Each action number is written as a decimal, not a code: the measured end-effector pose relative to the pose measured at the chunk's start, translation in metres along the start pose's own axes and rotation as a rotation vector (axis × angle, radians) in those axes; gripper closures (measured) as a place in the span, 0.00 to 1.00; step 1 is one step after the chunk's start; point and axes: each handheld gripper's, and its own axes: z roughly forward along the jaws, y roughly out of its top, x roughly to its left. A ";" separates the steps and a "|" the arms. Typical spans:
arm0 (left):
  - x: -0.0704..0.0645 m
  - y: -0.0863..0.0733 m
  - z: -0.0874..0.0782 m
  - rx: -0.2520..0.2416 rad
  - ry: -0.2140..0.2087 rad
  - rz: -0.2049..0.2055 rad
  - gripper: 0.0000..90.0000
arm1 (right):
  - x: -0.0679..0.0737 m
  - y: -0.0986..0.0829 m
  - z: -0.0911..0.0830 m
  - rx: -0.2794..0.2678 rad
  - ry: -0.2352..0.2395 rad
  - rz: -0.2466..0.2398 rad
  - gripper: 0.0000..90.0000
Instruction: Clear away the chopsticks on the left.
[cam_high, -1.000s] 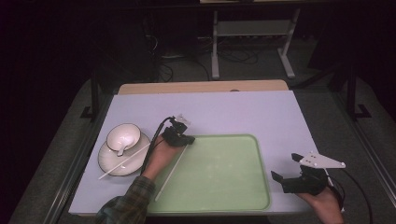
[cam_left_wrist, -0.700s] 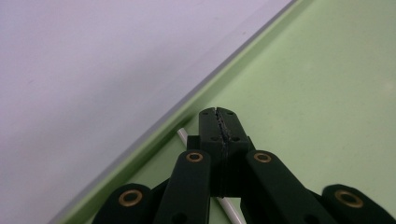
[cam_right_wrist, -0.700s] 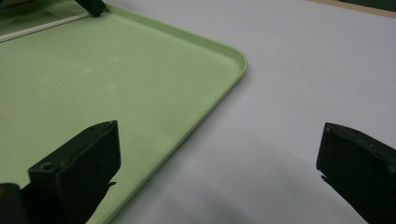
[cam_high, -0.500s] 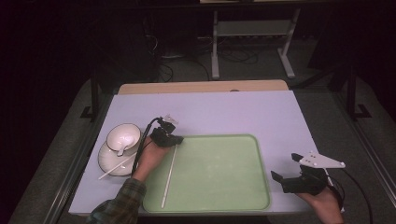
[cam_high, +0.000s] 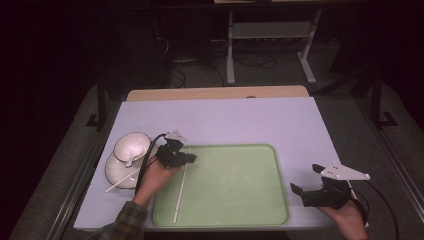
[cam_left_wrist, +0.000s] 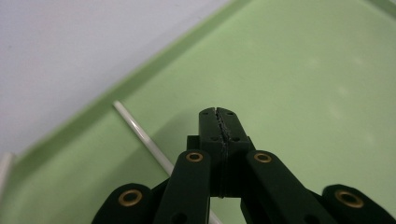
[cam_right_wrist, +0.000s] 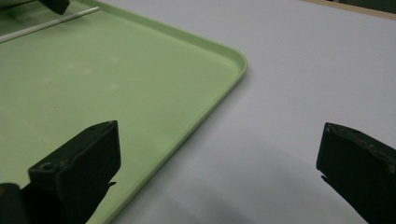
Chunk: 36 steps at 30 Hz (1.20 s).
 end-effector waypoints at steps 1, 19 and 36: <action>-0.003 -0.003 -0.002 -0.003 -0.003 0.006 1.00 | 0.000 0.000 0.000 -0.001 0.000 0.000 0.00; -0.018 -0.049 -0.024 0.016 0.005 0.051 1.00 | 0.000 0.001 -0.001 -0.003 -0.004 -0.003 0.00; -0.035 -0.057 -0.029 0.021 -0.030 0.062 1.00 | 0.000 0.001 -0.001 -0.005 -0.008 -0.002 0.00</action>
